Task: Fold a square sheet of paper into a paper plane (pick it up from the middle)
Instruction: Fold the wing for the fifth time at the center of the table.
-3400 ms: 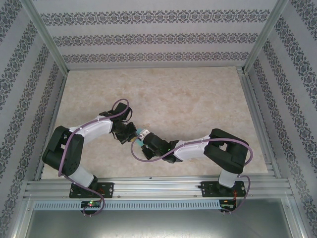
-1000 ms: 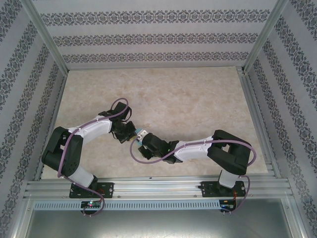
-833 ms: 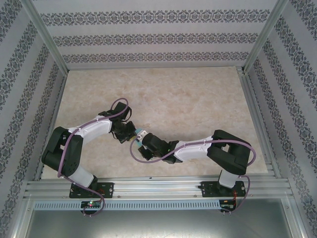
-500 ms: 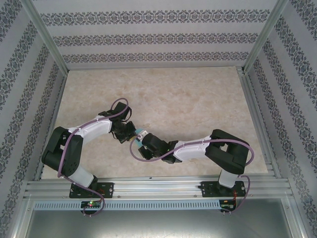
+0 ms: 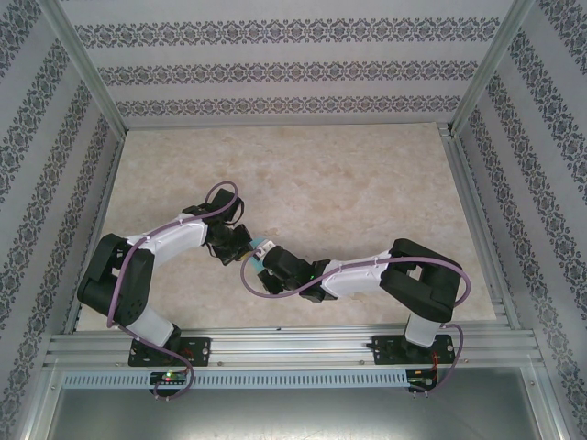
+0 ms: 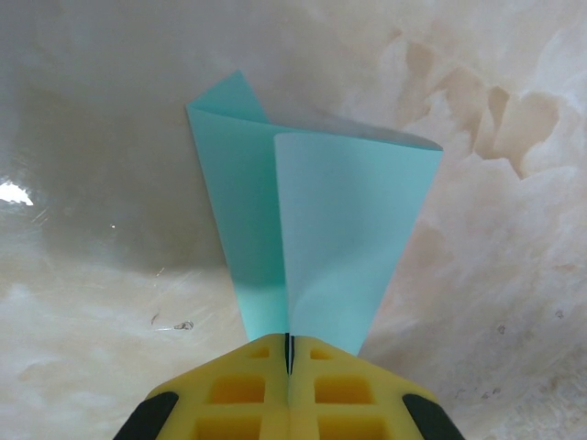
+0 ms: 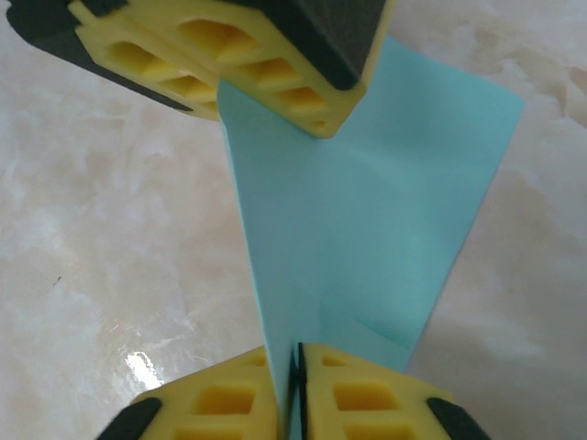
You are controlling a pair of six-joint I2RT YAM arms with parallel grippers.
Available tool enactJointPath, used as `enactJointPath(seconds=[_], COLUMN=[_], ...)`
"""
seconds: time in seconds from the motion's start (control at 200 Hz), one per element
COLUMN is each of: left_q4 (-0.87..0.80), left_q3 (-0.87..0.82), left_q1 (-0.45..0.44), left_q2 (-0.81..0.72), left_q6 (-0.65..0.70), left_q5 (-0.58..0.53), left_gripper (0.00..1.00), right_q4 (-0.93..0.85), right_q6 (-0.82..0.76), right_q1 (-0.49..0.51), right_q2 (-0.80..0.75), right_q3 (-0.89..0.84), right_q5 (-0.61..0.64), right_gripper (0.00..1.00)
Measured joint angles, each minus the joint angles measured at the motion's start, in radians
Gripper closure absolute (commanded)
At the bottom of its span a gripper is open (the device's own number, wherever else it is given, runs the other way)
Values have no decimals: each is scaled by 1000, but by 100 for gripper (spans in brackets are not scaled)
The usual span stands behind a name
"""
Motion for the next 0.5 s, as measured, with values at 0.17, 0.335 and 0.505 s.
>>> enactJointPath(seconds=[0.17,0.335,0.505], left_q4=[0,-23,-60], left_q3=[0,0,3], left_q1=[0,0,0], left_q2=[0,-16,-78], left_q6=[5,25,33], left_q5=[0,-19,-58], left_gripper=[82,64,57], right_q4=[0,-4,-38], right_q6=[4,31,47], right_q1=[-3,-40,-50], right_q2=[0,5,35], right_q3=[0,1,19], right_q5=[-3,-56,-69], right_gripper=[100,98,99])
